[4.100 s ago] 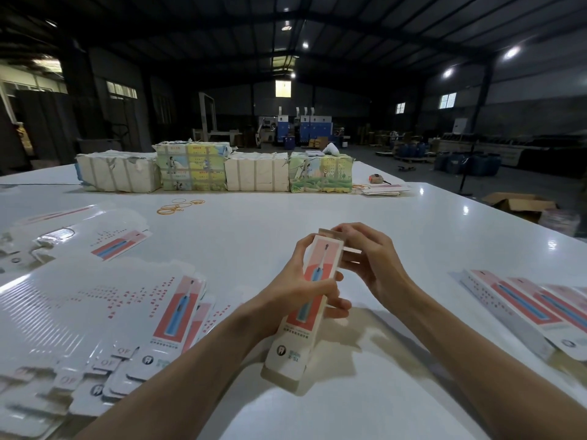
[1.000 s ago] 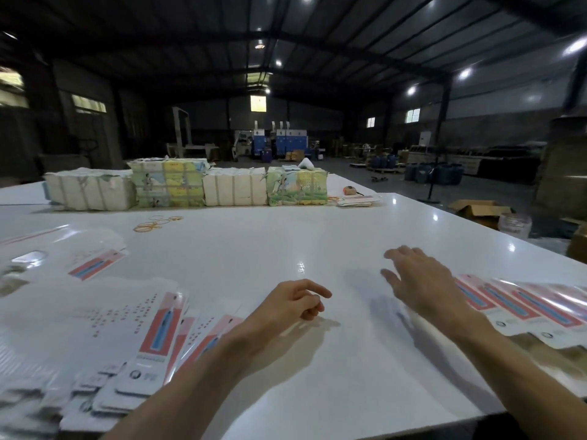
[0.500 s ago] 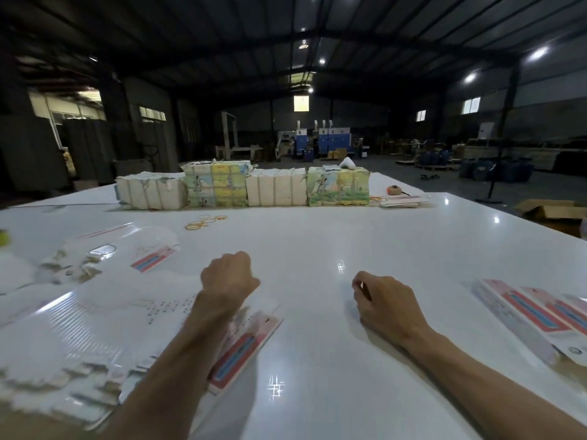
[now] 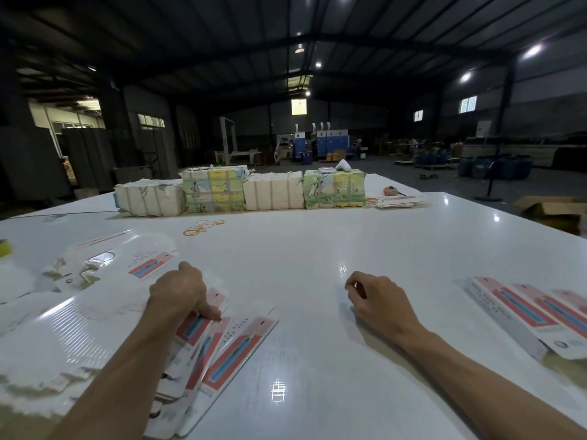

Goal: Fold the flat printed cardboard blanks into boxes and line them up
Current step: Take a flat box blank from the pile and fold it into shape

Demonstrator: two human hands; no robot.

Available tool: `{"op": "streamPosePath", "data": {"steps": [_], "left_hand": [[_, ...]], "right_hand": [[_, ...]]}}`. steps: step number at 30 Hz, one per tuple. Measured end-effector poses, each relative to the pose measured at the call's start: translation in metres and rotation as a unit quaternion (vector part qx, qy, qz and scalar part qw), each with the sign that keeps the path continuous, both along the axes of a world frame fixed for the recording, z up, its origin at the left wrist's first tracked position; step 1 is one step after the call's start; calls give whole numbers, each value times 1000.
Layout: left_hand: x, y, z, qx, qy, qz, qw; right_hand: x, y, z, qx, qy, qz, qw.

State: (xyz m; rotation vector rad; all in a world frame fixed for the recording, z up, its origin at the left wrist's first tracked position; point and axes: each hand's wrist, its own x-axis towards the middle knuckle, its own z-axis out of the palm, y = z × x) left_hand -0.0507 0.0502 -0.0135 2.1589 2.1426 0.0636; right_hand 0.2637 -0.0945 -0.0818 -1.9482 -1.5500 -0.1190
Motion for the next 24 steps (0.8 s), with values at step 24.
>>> {"op": "streamPosePath", "data": {"steps": [24], "left_hand": [[140,-35,-62,-240,-594,-316,699]], "right_hand": [[-8,-1,13,156,18,20,987]]}}
